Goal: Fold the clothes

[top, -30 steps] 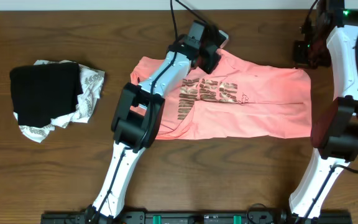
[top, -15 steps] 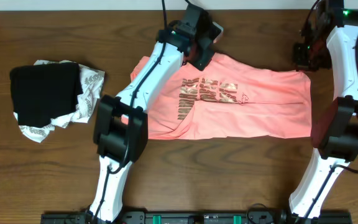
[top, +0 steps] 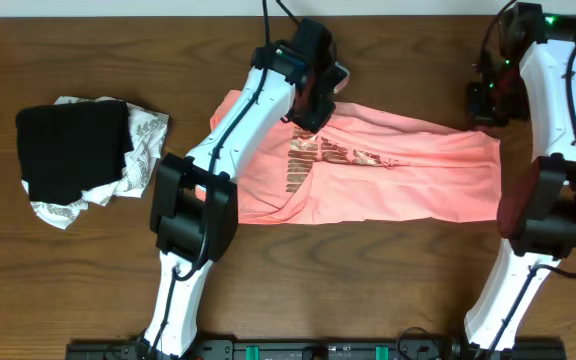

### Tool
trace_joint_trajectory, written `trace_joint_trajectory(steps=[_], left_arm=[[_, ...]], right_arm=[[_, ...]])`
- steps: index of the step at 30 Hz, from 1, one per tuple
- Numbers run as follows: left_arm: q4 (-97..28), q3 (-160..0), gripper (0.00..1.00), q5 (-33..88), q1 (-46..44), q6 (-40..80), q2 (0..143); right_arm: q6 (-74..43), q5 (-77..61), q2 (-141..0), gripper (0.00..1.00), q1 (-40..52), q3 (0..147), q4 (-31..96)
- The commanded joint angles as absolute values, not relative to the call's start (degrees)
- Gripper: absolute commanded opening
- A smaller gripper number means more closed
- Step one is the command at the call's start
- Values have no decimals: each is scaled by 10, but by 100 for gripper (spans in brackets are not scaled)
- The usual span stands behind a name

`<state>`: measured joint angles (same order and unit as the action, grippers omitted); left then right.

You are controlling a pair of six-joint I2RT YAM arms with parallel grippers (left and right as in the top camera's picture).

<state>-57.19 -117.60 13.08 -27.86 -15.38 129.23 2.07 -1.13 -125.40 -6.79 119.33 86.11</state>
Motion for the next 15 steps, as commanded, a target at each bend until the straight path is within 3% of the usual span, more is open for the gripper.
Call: trace_joint_trajectory(steps=[1, 6, 15], left_arm=[[-577, -1179, 17, 124, -283, -155, 1292], [-576, -1179, 40, 124, -284, -156, 1292], [-522, -1163, 52, 139, -284, -156, 1294]], right_arm=[[44, -19, -1238, 1, -58, 1200, 859], [43, -18, -1238, 1, -57, 1200, 837], [7, 20, -1238, 1, -76, 1200, 795]])
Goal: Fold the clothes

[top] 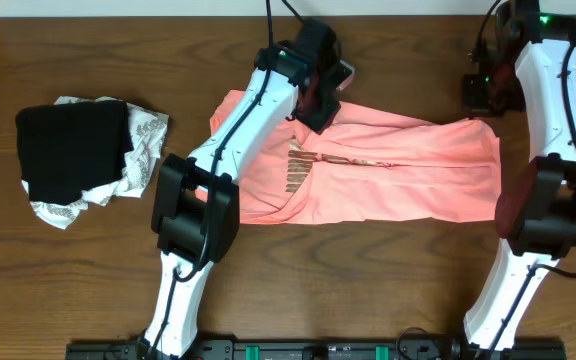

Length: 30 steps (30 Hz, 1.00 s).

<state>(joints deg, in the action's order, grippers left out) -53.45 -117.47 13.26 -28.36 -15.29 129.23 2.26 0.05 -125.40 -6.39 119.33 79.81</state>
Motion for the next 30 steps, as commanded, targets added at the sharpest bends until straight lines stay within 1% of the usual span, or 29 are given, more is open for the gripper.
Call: trace_joint_trajectory(steps=[1, 11, 19, 21, 25, 26, 30], left_arm=[[-514, -1158, 53, 139, -284, -156, 1294], [-432, -1141, 54, 139, -283, -156, 1353], [-423, -1141, 54, 140, -283, -132, 1375], [-420, -1141, 44, 146, -283, -132, 1375], [-421, -1141, 11, 161, -283, -129, 1375], [-420, -1141, 6, 161, -283, -129, 1375], [-424, -1147, 6, 161, -283, -127, 1367]], right_arm=[[7, 20, -1238, 1, -77, 1200, 794], [9, 19, -1238, 1, -81, 1200, 789], [9, 20, -1238, 1, -81, 1200, 790], [9, 20, -1238, 1, -81, 1200, 788], [9, 20, -1238, 1, -81, 1200, 788], [9, 20, -1238, 1, -81, 1200, 788], [9, 29, -1238, 1, -81, 1200, 788]])
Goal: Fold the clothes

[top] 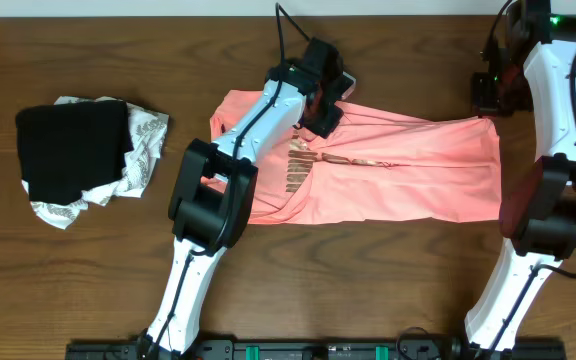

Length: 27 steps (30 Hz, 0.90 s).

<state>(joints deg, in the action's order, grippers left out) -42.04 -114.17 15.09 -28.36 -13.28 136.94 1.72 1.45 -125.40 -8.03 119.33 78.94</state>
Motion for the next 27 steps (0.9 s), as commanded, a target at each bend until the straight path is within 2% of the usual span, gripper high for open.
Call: trace_joint_trajectory(steps=[1, 5, 6, 8, 9, 11, 13, 15, 21, 23, 25, 27], left_arm=[[-424, -1147, 6, 161, -283, -127, 1362], [-426, -1147, 6, 161, -283, -101, 1343], [-430, -1147, 9, 161, -283, -86, 1341], [-438, -1147, 33, 161, -283, -48, 1340], [-442, -1147, 36, 161, -283, -32, 1341], [-447, -1147, 53, 163, -282, -4, 1341], [-448, -1147, 63, 198, -280, 1, 1340], [-449, -1147, 67, 248, -274, 1, 1340], [-460, -1147, 66, 266, -260, -3, 1340], [-460, -1147, 55, 266, -257, -3, 1340], [-461, -1147, 39, 267, -257, -3, 1340], [-463, -1147, 34, 280, -257, -3, 1340]], right_arm=[[9, 31, -1238, 1, -81, 1200, 788], [9, 32, -1238, 1, -81, 1200, 788], [9, 32, -1238, 1, -81, 1200, 788], [9, 32, -1238, 1, -81, 1200, 788], [9, 32, -1238, 1, -81, 1200, 789], [9, 32, -1238, 1, -81, 1200, 789], [9, 32, -1238, 1, -81, 1200, 790], [9, 32, -1238, 1, -81, 1200, 791], [9, 32, -1238, 1, -81, 1200, 791], [9, 32, -1238, 1, -81, 1200, 791], [9, 32, -1238, 1, -81, 1200, 791], [9, 32, -1238, 1, -81, 1200, 791]])
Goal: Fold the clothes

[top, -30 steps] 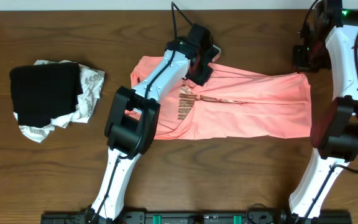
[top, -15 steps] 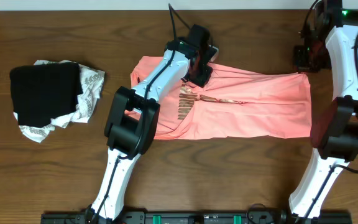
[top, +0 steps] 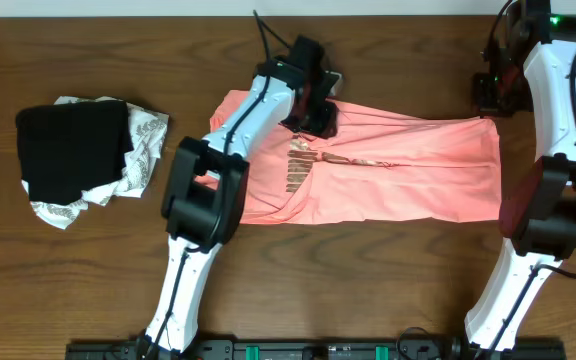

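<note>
A coral-pink shirt (top: 398,175) with a brown print lies spread across the middle of the table, its left part folded over on itself. My left gripper (top: 316,108) sits low on the shirt's upper edge near the collar; its fingers are hidden under the wrist. My right gripper (top: 488,100) is at the shirt's top right corner, which reaches up to it, so it looks shut on the cloth.
At the left lies a pile of clothes: a black garment (top: 71,148) on top of a white patterned one (top: 146,138). Both arms' bases (top: 193,215) stand along the near side of the wooden table (top: 368,280).
My left gripper has shifted a little to the left and nearer along the shirt's upper edge. The right gripper and the shirt look unchanged.
At first the shirt's right top corner sagged below my right gripper. Then the corner was drawn up to that gripper and the upper edge ran straighter. My left gripper shifted right along the collar edge, and now sits back to the left.
</note>
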### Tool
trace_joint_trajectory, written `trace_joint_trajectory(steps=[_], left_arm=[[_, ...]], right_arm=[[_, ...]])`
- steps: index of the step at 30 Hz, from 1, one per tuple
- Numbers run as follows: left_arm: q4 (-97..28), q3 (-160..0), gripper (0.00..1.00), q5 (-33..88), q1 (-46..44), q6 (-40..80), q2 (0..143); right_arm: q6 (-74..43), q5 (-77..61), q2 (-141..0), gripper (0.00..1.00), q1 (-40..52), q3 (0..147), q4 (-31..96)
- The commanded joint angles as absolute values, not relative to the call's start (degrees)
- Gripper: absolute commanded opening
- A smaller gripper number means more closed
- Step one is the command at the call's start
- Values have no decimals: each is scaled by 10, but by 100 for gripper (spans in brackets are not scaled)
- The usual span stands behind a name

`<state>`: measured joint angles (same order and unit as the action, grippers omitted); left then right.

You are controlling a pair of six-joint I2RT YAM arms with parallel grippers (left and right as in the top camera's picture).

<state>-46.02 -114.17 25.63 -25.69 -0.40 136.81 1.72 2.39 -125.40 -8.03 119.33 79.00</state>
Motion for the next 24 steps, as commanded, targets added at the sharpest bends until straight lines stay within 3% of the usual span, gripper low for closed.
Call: trace_joint_trajectory(steps=[1, 5, 15, 19, 24], left_arm=[[-464, -1147, 34, 298, -257, -3, 1340], [-465, -1147, 43, 323, -257, -3, 1340], [-485, -1146, 44, 293, -258, -12, 1345], [-484, -1146, 45, 204, -258, -15, 1347], [-473, -1146, 45, 214, -261, -18, 1353]], right_arm=[[9, 32, -1238, 1, -81, 1200, 791], [9, 32, -1238, 1, -81, 1200, 792], [9, 32, -1238, 1, -81, 1200, 799], [9, 32, -1238, 1, -81, 1200, 799], [8, 32, -1238, 1, -81, 1200, 799]])
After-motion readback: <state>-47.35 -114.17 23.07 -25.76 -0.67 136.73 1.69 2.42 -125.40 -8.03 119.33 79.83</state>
